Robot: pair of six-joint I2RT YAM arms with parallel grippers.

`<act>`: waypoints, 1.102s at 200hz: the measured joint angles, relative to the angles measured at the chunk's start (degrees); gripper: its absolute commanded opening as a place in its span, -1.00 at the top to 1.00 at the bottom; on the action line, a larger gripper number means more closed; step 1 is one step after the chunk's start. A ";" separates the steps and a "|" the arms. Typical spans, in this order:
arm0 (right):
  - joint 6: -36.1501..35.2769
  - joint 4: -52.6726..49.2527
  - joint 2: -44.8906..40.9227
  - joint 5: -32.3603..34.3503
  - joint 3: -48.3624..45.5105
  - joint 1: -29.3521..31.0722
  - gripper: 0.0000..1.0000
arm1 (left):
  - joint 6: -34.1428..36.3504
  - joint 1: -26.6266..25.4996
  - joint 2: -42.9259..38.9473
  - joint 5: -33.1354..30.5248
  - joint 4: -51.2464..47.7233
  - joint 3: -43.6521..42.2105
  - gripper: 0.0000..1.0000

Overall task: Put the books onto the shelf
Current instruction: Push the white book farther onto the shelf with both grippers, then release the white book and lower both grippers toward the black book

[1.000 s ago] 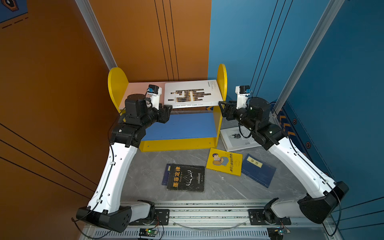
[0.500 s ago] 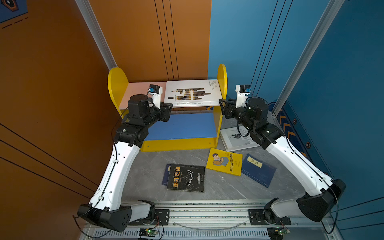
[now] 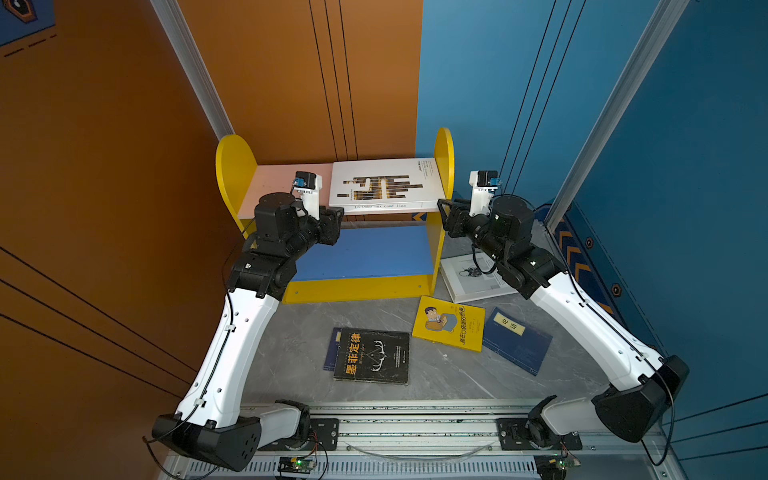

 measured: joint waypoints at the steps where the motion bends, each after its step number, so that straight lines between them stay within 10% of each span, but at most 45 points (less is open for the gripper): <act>1: 0.00 0.02 0.02 0.00 0.00 0.00 -0.03 | -0.07 0.00 0.00 0.00 0.00 0.00 0.02; 136: 0.02 -3.06 -7.63 1.38 -4.33 0.22 -0.45 | -4.22 2.67 -8.37 -1.09 0.15 -2.56 -0.58; 220: 10.05 -11.93 -23.45 4.42 -16.72 -8.50 -0.55 | -22.34 -0.85 -22.32 -5.53 -4.70 -17.05 -0.86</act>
